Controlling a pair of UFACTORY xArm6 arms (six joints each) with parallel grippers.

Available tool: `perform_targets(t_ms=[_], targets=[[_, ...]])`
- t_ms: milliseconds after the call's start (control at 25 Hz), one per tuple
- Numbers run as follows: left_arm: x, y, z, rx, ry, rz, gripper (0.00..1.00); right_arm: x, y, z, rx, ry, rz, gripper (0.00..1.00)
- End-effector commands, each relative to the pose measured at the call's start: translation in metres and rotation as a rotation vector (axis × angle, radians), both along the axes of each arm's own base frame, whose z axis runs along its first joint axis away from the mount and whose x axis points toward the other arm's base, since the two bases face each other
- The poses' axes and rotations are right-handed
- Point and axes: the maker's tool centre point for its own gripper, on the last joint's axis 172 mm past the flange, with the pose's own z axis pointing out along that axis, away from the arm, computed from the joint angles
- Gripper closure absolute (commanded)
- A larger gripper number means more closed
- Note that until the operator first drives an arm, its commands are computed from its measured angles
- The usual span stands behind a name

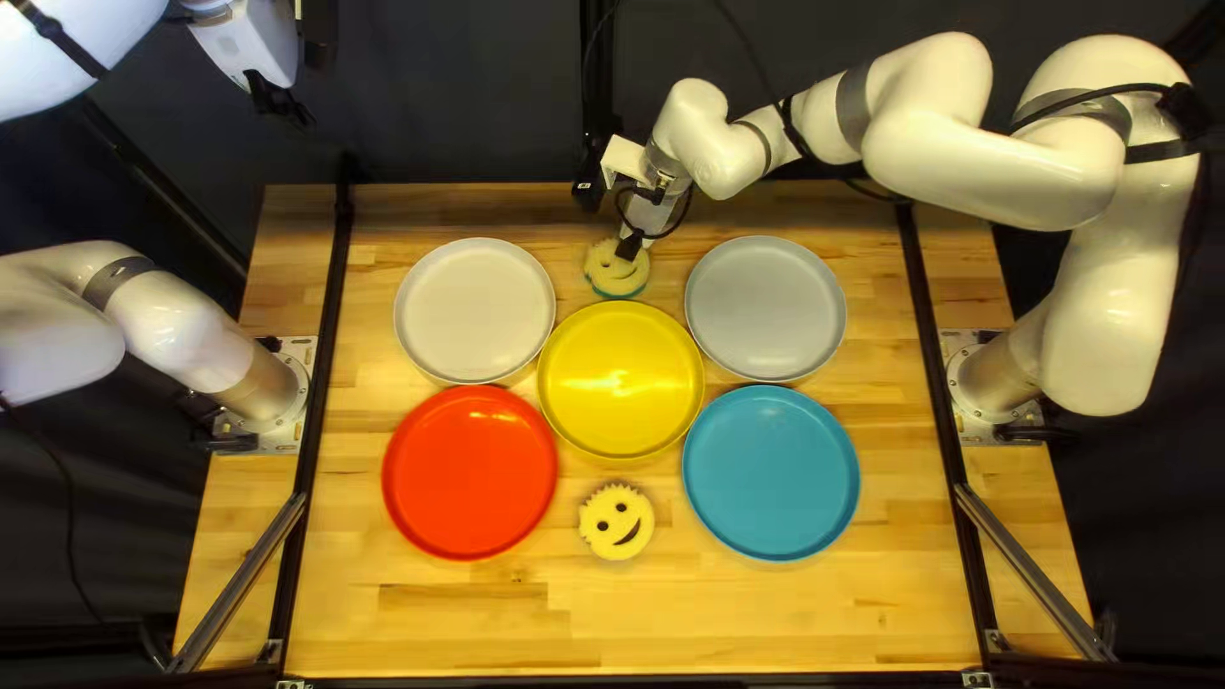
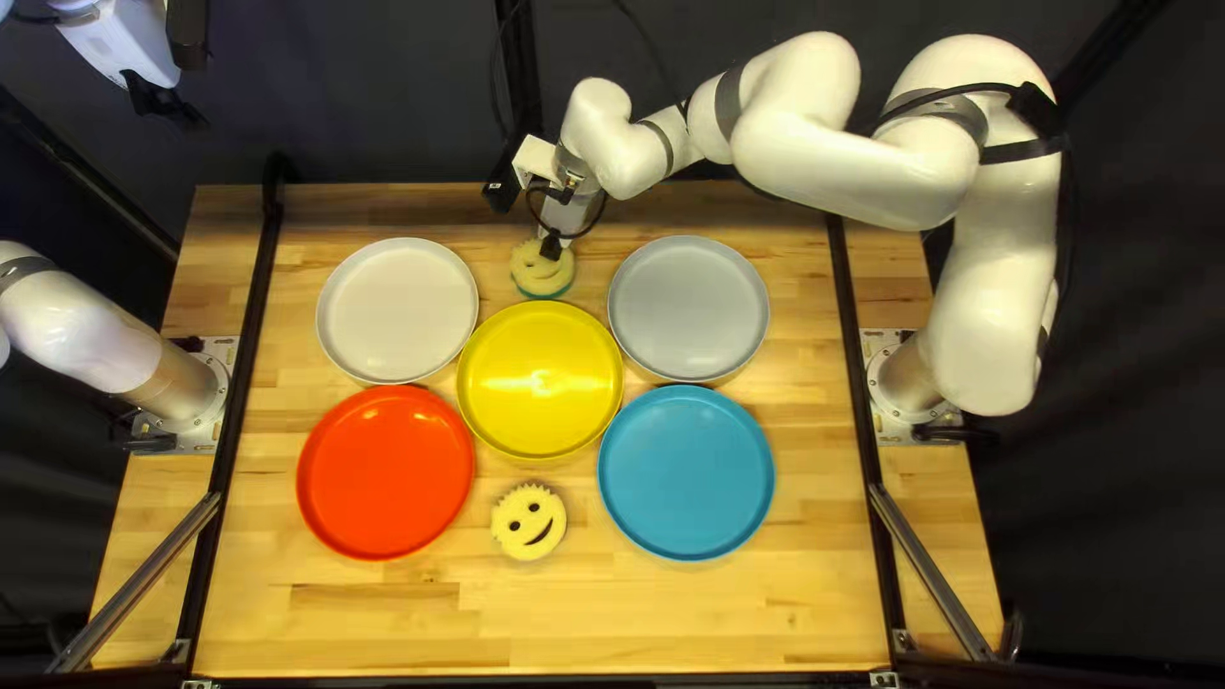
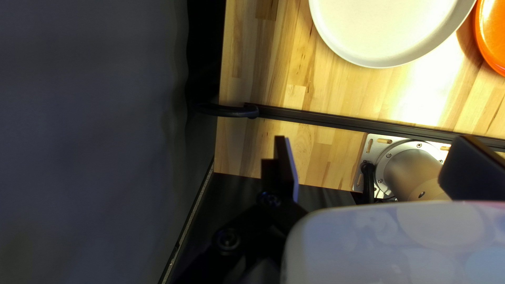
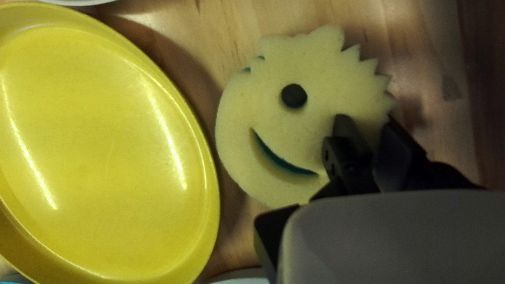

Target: Pick up sponge and scrub the plate

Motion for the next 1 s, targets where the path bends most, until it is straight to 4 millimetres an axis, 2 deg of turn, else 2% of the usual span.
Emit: perform_targets(t_ms=[40, 240, 480, 720, 1000], targets=[[0.0, 0.0, 0.0, 0.0, 0.0, 0.0, 0.0, -0.007, 0.001, 0.019, -0.018, 0.0, 0.0, 1.0], [0.0, 0.0, 0.0, 0.0, 0.0, 0.0, 0.0, -0.02, 0.002, 0.032, -0.038, 0.009, 0.012, 1.0], [0.0, 0.0, 0.0, 0.0, 0.0, 0.0, 0.0, -0.05, 0.014, 0.044, -0.062, 0.023, 0.059, 1.0], [0.0, 0.0, 0.0, 0.0, 0.0, 0.0, 0.0, -0.082, 0.036, 0.039, -0.095, 0.044, 0.116, 1.0], [0.0, 0.0, 0.0, 0.0, 0.0, 0.0, 0.0, -0.126, 0.041, 0.032, -0.122, 0.064, 0.116, 1.0]])
